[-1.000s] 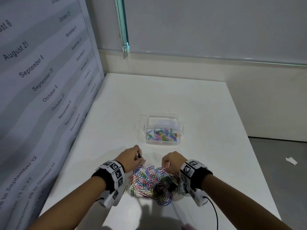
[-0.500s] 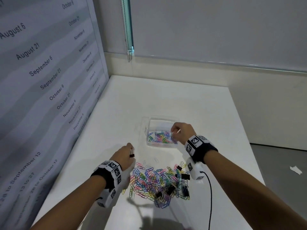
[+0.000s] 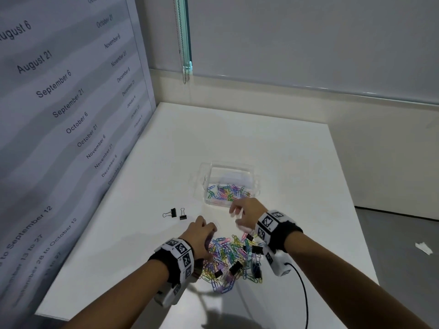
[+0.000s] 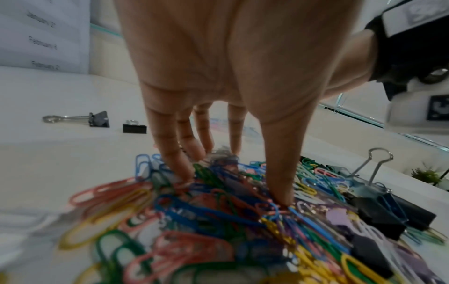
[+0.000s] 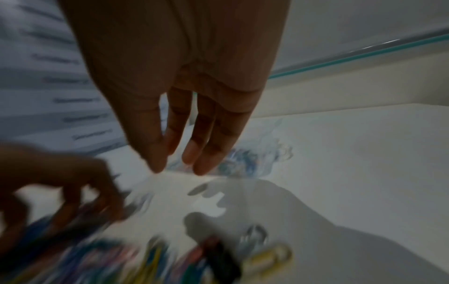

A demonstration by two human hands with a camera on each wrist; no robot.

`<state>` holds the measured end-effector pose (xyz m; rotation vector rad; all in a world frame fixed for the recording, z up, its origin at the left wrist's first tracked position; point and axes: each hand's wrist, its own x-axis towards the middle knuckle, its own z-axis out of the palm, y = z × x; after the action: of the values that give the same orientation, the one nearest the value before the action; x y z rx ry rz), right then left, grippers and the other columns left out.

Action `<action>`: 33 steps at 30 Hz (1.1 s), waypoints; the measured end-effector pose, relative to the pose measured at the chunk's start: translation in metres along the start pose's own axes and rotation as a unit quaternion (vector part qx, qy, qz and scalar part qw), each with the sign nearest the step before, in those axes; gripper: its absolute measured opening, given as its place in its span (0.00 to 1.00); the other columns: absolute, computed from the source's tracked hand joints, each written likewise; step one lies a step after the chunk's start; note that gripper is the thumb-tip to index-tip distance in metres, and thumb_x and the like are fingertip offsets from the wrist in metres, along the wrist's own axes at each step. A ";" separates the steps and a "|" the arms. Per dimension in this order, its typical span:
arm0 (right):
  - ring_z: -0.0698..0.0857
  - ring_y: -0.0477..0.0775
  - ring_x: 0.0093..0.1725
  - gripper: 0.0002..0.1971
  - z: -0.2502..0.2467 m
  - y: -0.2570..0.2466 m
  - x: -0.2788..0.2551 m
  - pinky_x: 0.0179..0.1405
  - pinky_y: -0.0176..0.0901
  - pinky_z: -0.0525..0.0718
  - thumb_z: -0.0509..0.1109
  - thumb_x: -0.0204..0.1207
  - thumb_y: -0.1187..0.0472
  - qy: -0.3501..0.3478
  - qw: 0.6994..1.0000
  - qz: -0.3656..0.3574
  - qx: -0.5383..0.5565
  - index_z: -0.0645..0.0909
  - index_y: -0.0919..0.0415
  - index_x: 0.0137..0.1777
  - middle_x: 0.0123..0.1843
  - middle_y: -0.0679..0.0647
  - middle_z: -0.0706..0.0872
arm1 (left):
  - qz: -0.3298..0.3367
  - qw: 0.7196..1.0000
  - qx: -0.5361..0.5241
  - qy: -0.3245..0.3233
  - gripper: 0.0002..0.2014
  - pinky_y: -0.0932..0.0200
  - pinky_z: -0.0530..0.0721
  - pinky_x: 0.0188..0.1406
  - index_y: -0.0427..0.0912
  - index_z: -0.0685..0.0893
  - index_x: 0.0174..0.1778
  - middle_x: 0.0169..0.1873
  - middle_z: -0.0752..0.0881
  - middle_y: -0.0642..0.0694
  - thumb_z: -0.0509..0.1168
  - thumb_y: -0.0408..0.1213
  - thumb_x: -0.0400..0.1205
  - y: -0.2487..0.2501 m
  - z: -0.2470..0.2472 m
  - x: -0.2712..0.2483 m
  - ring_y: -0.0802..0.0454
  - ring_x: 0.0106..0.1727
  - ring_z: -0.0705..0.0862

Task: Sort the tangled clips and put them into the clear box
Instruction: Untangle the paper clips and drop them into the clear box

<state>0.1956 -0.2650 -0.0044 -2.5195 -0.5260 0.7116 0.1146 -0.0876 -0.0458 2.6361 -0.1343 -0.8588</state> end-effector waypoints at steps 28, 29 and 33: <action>0.78 0.52 0.44 0.15 0.053 -0.022 -0.014 0.43 0.39 0.73 0.75 0.63 0.62 -0.024 0.997 0.067 -0.019 0.81 0.55 0.51 0.45 0.50 0.78 | 0.067 0.992 -0.094 0.041 0.21 0.53 0.81 0.54 0.45 0.80 0.60 0.47 0.77 0.45 0.73 0.46 0.72 -0.022 -0.006 0.001 0.49 0.46 0.79; 0.75 0.51 0.44 0.21 0.058 -0.024 -0.015 0.44 0.40 0.73 0.78 0.61 0.60 -0.046 0.996 0.068 -0.030 0.80 0.55 0.55 0.46 0.49 0.73 | 0.070 0.994 -0.070 0.035 0.24 0.53 0.81 0.55 0.45 0.79 0.61 0.50 0.76 0.44 0.74 0.47 0.71 -0.019 -0.004 0.001 0.47 0.50 0.80; 0.73 0.52 0.45 0.21 0.070 -0.032 -0.015 0.44 0.42 0.71 0.78 0.62 0.59 -0.079 0.991 0.064 -0.086 0.79 0.57 0.56 0.45 0.50 0.70 | 0.092 0.995 -0.022 0.022 0.20 0.51 0.79 0.55 0.41 0.78 0.60 0.57 0.74 0.40 0.71 0.41 0.74 -0.015 0.002 0.004 0.41 0.54 0.80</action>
<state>0.1371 -0.2228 -0.0351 -2.6899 -0.5022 0.9569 0.1159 -0.0753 -0.0550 2.5530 -0.3366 -0.7322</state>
